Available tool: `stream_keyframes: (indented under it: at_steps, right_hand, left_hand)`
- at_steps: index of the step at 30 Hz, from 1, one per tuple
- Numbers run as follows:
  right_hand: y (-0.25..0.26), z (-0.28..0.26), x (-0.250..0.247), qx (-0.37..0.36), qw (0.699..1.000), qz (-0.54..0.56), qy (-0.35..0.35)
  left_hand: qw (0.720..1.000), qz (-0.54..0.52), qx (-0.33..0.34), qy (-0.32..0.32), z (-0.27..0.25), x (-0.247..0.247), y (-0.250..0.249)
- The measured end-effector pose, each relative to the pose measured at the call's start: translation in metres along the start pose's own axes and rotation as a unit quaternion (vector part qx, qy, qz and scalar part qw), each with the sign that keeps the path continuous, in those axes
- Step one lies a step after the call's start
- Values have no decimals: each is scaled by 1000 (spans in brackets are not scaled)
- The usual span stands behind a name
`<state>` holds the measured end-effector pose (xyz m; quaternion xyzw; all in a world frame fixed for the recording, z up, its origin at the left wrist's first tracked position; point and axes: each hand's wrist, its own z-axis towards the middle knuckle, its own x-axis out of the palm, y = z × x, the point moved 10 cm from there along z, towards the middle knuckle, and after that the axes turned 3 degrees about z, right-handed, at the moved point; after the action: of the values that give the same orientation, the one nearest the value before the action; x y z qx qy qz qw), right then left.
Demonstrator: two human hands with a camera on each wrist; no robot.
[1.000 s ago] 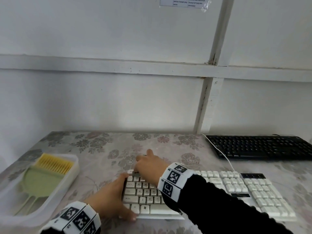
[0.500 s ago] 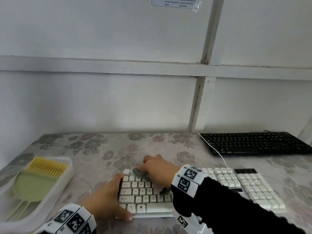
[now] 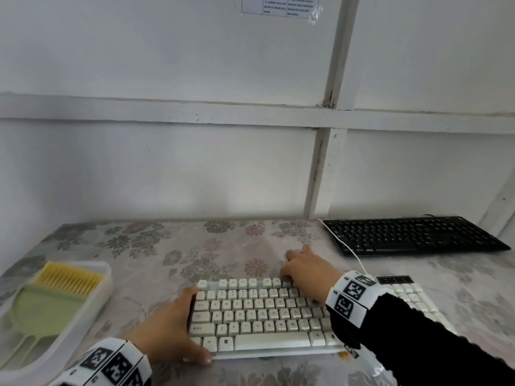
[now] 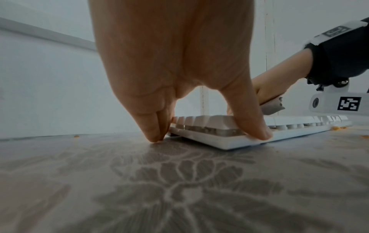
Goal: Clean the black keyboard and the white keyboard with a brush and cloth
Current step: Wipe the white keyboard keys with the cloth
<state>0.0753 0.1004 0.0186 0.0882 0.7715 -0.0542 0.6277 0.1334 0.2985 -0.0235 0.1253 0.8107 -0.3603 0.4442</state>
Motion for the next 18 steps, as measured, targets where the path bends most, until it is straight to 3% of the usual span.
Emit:
stream_keyframes:
  at_steps: [3, 9, 13, 18]
  right_hand:
    - [-10, 4, -6, 7, 1000, -24, -5]
    - [-18, 2, -36, -40, 988, 104, -108]
    - [-14, -15, -4, -59, 990, 128, -31]
    - [-33, -23, 5, -25, 996, 81, -35]
  left_hand:
    - [1000, -7, -5, -1, 2, 1, 2]
    - [1000, -9, -2, 0, 3, 2, 1]
    - [1000, 4, -4, -6, 5, 2, 3]
    - [1000, 1, 0, -21, 5, 1, 3]
